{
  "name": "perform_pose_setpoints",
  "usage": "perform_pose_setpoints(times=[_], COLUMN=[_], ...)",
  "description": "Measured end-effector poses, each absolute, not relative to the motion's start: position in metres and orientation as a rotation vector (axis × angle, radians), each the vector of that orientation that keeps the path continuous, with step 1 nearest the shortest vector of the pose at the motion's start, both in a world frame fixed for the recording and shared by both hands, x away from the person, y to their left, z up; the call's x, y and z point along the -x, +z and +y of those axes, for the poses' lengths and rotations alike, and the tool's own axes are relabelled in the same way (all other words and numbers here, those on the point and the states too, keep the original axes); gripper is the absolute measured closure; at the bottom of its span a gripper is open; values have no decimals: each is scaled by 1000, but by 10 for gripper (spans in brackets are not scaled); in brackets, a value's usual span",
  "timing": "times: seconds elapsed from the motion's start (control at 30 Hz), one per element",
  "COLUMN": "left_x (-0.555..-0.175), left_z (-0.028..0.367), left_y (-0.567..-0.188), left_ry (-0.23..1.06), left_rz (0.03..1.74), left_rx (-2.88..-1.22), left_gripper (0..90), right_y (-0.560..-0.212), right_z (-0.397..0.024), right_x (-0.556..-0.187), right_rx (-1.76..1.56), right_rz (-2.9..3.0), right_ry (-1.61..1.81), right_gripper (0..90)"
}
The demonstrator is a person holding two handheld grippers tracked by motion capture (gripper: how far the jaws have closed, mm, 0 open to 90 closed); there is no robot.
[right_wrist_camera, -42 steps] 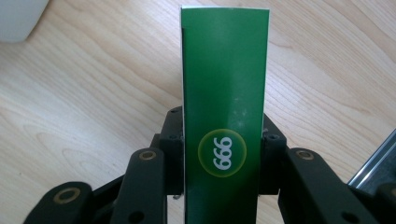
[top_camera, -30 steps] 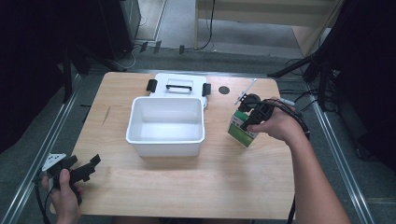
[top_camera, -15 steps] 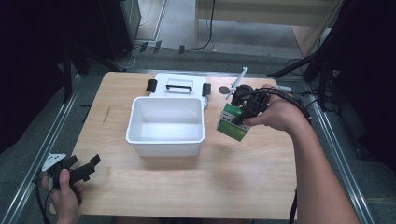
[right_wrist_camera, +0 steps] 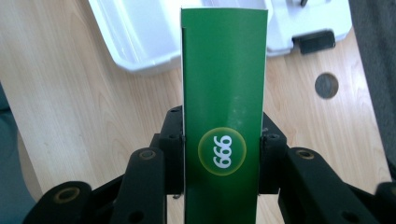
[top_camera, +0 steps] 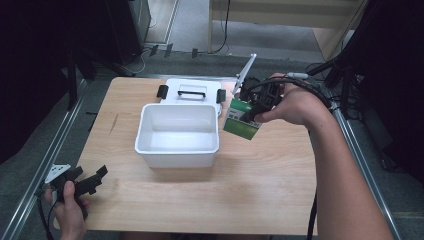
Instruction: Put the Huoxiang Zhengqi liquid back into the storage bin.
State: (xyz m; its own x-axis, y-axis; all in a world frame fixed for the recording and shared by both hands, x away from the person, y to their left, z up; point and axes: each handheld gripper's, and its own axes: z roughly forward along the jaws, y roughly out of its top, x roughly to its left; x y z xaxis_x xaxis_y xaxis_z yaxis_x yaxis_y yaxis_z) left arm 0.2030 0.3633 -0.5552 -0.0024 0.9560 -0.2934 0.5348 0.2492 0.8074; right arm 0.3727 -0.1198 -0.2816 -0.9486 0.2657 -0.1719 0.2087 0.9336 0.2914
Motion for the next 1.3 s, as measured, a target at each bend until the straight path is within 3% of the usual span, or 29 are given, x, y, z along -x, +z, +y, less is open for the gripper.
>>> perform_pose_setpoints(times=[0.63, 1.3], left_x=[-203, -203], left_z=[363, 363], left_y=[-555, -555], left_ry=[615, 615], left_rz=[1661, 1657], left_rx=[-1400, -1399], left_gripper=[41, 41], right_y=[-258, -279], right_z=[-65, -5], right_x=[-374, -378], right_rx=[-261, 6], right_rz=[2910, 2939], right_ry=[419, 408], right_gripper=[644, 644])
